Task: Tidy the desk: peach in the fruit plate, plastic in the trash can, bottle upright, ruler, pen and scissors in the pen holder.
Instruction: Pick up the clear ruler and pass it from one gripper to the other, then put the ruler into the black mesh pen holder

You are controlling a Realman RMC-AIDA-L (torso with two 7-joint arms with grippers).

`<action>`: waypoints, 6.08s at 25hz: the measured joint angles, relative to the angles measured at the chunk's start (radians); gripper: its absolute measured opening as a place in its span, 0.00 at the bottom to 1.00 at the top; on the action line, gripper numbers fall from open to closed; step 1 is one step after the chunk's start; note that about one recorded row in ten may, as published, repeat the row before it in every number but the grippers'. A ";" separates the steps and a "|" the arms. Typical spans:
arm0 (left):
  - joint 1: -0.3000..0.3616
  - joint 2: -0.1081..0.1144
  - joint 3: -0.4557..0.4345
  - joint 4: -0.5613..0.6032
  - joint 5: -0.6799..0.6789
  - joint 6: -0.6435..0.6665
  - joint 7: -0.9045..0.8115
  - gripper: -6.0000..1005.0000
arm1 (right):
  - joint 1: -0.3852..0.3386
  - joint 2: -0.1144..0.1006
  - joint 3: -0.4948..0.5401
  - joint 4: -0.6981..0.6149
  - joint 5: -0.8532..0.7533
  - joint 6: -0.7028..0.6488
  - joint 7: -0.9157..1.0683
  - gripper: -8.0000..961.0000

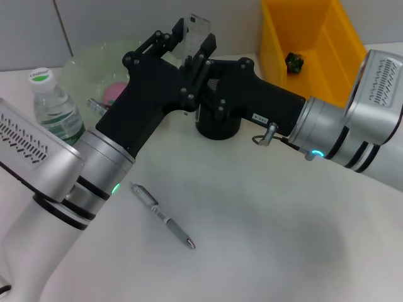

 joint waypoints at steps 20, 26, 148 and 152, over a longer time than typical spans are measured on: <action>-0.015 0.000 -0.003 -0.011 -0.013 -0.002 -0.004 0.40 | 0.018 0.001 0.034 0.026 -0.005 0.034 0.007 0.03; -0.017 0.000 -0.004 -0.014 -0.023 -0.001 -0.018 0.40 | 0.013 0.002 0.033 0.026 -0.006 0.029 0.009 0.02; -0.018 0.012 -0.478 -0.101 0.861 -0.045 -0.808 0.65 | 0.116 0.000 0.236 -0.040 0.001 0.469 -0.079 0.02; -0.018 0.012 -0.479 -0.102 0.861 -0.046 -0.817 0.65 | 0.104 0.000 0.235 -0.036 0.001 0.468 -0.079 0.02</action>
